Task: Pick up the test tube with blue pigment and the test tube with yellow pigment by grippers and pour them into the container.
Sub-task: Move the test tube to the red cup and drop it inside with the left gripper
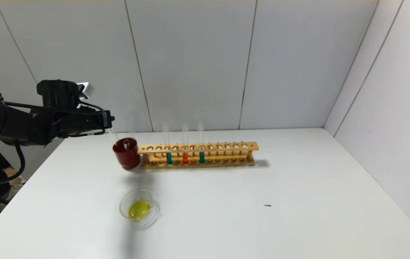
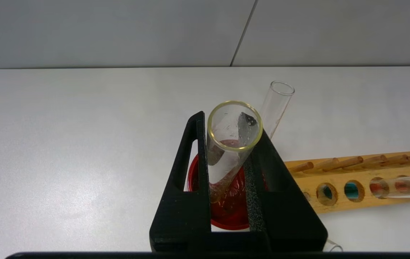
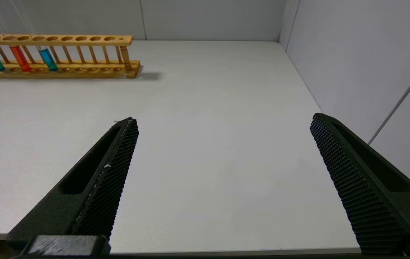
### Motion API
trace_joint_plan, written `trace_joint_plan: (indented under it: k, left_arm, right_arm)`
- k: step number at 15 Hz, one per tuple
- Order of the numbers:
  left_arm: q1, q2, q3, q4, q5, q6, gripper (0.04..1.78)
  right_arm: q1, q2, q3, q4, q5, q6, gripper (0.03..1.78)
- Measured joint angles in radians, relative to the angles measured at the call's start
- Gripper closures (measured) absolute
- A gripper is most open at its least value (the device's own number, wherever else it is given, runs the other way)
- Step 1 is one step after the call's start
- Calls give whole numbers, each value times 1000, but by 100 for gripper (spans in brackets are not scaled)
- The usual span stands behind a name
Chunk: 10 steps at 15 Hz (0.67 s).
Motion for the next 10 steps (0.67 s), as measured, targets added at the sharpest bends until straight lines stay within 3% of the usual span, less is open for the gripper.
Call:
trace_joint_plan:
  k: [4,6,8,10]
  left_arm:
    - [-1,12,9,0,2,0,147]
    - [-3,13,9,0,2,1,137]
    - [-6,13,9,-1,3,1,115]
    - [-6,11,11,-1,3,1,80]
  right_arm:
    - [0,0,0,0,0,0,6]
    - [0,0,0,0,0,0,6]
    - [0,0,0,0,0,0,6]
    - [0,0,0,0,0,0,6]
